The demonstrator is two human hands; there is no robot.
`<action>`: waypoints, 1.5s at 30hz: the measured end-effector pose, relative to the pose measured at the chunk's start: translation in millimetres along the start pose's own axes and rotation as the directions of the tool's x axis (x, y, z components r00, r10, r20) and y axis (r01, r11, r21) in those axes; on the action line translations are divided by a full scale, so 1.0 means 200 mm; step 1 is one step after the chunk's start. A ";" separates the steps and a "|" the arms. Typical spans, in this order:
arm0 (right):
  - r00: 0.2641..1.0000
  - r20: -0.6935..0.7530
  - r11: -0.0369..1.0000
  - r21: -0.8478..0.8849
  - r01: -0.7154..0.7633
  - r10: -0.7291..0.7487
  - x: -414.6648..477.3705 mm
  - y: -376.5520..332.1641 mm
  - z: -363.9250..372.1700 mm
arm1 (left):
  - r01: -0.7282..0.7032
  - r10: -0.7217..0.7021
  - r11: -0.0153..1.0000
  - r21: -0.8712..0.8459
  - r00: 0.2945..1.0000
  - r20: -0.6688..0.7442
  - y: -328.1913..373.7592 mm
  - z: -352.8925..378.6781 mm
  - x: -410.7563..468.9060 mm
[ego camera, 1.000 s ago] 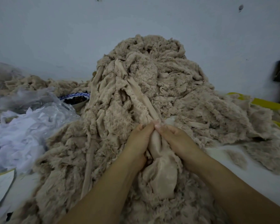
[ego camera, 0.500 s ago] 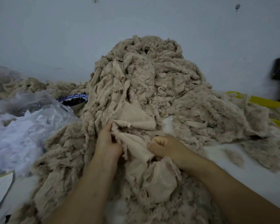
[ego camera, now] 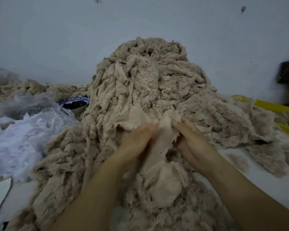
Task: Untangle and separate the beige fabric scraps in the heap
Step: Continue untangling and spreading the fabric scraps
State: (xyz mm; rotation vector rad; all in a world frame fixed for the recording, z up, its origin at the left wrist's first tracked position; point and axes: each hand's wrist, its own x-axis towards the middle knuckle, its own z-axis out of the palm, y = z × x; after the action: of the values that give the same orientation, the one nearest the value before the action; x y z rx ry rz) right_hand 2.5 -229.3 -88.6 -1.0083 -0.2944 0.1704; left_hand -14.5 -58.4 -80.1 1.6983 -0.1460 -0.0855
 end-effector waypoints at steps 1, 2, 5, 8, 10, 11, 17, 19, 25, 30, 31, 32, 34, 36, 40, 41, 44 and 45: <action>1.000 -0.002 1.000 0.006 0.007 -0.006 -0.01 -0.01 0.01 | -0.037 0.034 0.992 0.117 0.999 0.025 -0.01 0.01 -0.01; 0.999 -0.016 1.000 -0.003 0.029 -0.030 0.00 -0.01 0.01 | -0.064 0.059 0.983 0.174 0.998 0.036 -0.02 0.01 -0.02; 0.993 -0.075 0.995 -0.046 0.085 -0.088 0.00 -0.03 0.00 | -0.078 0.099 0.969 0.235 0.992 -0.076 -0.02 0.00 -0.02; 0.984 -0.152 0.995 -0.014 0.096 -0.097 0.02 -0.02 0.00 | -0.028 0.028 1.000 0.004 0.949 -0.315 -0.01 -0.03 0.00; 0.983 -0.171 0.997 -0.034 0.063 -0.068 0.03 -0.01 0.01 | -0.009 -0.122 0.936 -0.352 0.929 -0.349 0.01 -0.06 0.01; 0.982 -0.180 0.996 -0.080 0.041 -0.055 0.03 -0.01 0.01 | 0.004 -0.181 0.872 -0.489 0.932 -0.315 0.02 -0.07 0.00; 0.998 -0.032 0.868 -0.493 -0.064 0.056 -0.05 -0.01 0.06 | 0.022 -0.199 0.667 -0.744 0.968 -0.150 0.05 -0.08 0.01; 0.993 0.058 0.785 -0.618 -0.046 0.104 -0.06 0.02 0.06 | 0.004 -0.167 0.652 -0.758 0.976 -0.139 0.06 -0.07 0.01; 0.999 0.044 0.757 -0.653 0.007 0.029 -0.05 0.01 0.08 | -0.024 -0.160 0.612 -0.790 0.975 -0.153 0.07 -0.09 0.00; 0.994 0.103 0.962 -0.273 -0.015 0.044 -0.04 -0.03 0.06 | 0.052 -0.087 0.969 -0.240 0.987 -0.138 0.04 0.00 0.00; 0.992 0.108 0.952 -0.304 -0.023 0.058 -0.04 -0.01 0.07 | 0.065 -0.079 0.985 -0.158 0.993 -0.084 0.03 0.01 -0.01; 0.994 0.093 0.947 -0.320 -0.017 0.049 -0.03 0.00 0.06 | 0.086 -0.091 0.988 -0.130 0.995 -0.035 0.02 0.02 -0.01; 1.000 -0.014 0.973 -0.232 -0.010 0.007 -0.01 0.00 0.06 | 0.129 -0.125 0.976 -0.178 0.992 0.032 0.01 0.00 0.00; 0.991 -0.130 0.978 -0.201 -0.050 0.024 0.01 0.01 0.02 | 0.122 -0.131 0.969 -0.215 0.991 -0.030 0.03 -0.02 0.00; 0.970 -0.201 0.979 -0.125 -0.163 0.136 0.05 -0.05 -0.04 | 0.012 -0.084 0.987 -0.159 0.888 -0.451 0.00 -0.10 0.04; 0.975 -0.207 0.995 0.075 -0.067 0.081 0.06 -0.09 -0.07 | 0.040 -0.124 0.983 -0.181 0.869 -0.479 -0.02 -0.12 0.06; 0.955 -0.288 0.900 0.394 0.188 -0.073 0.07 -0.15 -0.16 | 0.196 -0.298 0.942 -0.271 0.860 -0.415 -0.07 -0.15 0.08; 0.949 -0.313 0.931 0.332 0.151 -0.042 0.06 -0.13 -0.16 | 0.241 -0.341 0.929 -0.282 0.856 -0.390 -0.08 -0.16 0.09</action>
State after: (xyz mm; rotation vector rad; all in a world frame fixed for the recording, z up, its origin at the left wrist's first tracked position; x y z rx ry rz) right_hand 25.0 -264.8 -80.8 -0.6469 -0.0298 -0.0238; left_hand 8.0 -27.9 -91.2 1.4618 0.4467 0.0503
